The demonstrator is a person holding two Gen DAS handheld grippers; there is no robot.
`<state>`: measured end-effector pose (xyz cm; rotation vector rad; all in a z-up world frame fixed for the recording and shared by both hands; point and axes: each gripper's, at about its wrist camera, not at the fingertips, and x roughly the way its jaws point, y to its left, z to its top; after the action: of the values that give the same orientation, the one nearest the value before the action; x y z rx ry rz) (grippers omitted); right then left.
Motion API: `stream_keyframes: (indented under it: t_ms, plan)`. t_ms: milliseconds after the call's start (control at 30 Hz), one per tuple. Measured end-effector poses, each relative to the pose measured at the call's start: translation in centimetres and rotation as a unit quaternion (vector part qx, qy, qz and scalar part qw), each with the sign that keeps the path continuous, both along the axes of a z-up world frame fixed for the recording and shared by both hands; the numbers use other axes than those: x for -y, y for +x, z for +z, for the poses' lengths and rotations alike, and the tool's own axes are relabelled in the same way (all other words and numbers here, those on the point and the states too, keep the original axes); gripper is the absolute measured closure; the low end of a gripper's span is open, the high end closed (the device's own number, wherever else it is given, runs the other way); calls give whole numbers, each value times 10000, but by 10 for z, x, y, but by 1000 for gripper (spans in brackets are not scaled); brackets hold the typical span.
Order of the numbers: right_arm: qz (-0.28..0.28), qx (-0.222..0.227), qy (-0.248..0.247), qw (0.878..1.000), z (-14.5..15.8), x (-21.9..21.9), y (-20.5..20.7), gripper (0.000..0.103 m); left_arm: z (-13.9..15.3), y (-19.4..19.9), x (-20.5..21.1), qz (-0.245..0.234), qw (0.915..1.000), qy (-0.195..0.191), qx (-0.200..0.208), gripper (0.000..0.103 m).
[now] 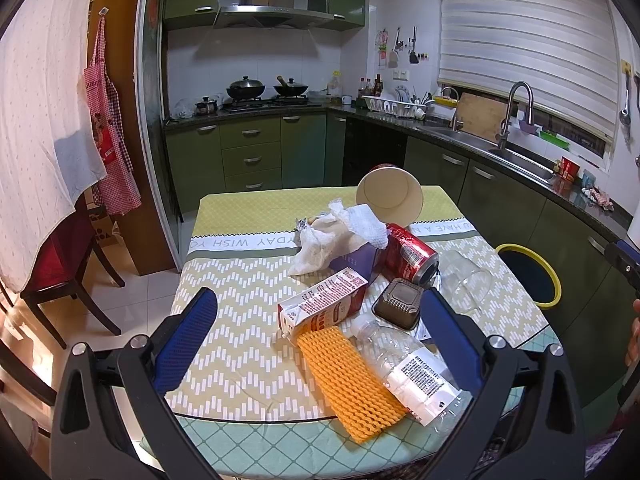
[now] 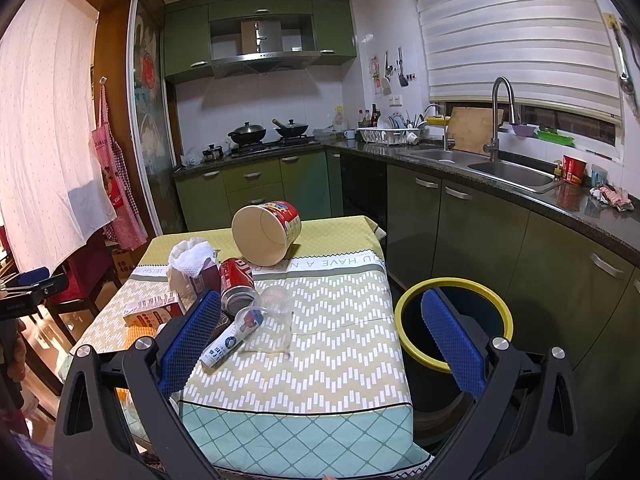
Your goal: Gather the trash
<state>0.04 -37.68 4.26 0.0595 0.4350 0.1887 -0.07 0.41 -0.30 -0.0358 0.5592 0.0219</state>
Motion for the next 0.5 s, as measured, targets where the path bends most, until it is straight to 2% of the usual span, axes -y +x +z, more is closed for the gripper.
stream_keyframes:
  t_ms: [500]
  plan:
    - [-6, -36, 11, 10000, -4, -1, 3, 4, 0, 1, 0, 0, 10000, 21, -10, 6]
